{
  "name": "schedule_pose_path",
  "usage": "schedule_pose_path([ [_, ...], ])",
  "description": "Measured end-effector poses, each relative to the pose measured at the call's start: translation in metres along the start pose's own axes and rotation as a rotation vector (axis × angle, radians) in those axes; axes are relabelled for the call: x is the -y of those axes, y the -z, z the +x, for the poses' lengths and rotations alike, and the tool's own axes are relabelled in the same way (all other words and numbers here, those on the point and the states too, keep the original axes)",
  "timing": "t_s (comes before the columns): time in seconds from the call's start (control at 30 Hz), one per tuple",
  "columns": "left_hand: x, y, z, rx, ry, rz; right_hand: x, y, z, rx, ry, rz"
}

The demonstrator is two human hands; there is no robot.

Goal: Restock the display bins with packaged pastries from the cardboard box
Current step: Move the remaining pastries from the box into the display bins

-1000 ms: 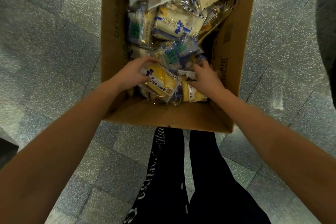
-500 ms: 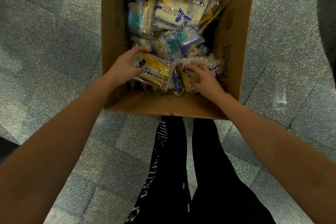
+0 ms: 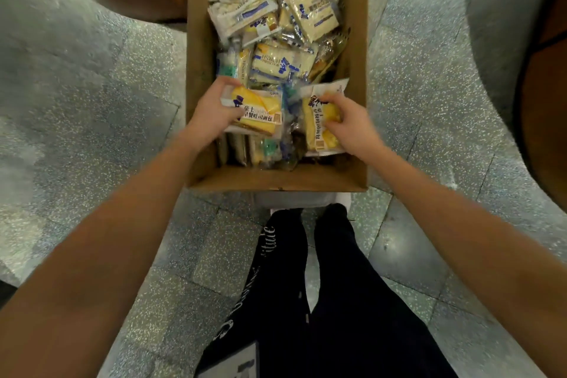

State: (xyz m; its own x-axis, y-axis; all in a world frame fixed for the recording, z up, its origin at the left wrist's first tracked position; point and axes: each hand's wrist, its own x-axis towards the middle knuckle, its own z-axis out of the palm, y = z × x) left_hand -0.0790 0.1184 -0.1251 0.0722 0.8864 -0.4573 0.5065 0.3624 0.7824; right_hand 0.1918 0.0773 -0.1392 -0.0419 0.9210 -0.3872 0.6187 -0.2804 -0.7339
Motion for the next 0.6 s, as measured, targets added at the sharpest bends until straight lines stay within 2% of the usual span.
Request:
schedule_pose_path([
  [0.1,-0.04,0.002,-0.01,-0.04,-0.003,-0.041,0.023,0.037,-0.019,-0.051,0.036,0.002],
  [0.2,-0.084,0.0,-0.015,0.032,-0.08,-0.09,0.033,0.08,-0.038,-0.117,0.06,0.027],
  [0.27,-0.113,-0.008,-0.018,0.086,-0.139,-0.042,0.033,0.108,-0.051,-0.154,0.069,0.036],
  [0.43,-0.188,-0.052,-0.029,0.105,-0.259,0.045,0.014,0.18,-0.089,-0.241,0.006,0.026],
  [0.6,-0.257,-0.116,-0.039,0.213,-0.361,0.099,-0.031,0.248,-0.133,-0.351,-0.047,0.006],
])
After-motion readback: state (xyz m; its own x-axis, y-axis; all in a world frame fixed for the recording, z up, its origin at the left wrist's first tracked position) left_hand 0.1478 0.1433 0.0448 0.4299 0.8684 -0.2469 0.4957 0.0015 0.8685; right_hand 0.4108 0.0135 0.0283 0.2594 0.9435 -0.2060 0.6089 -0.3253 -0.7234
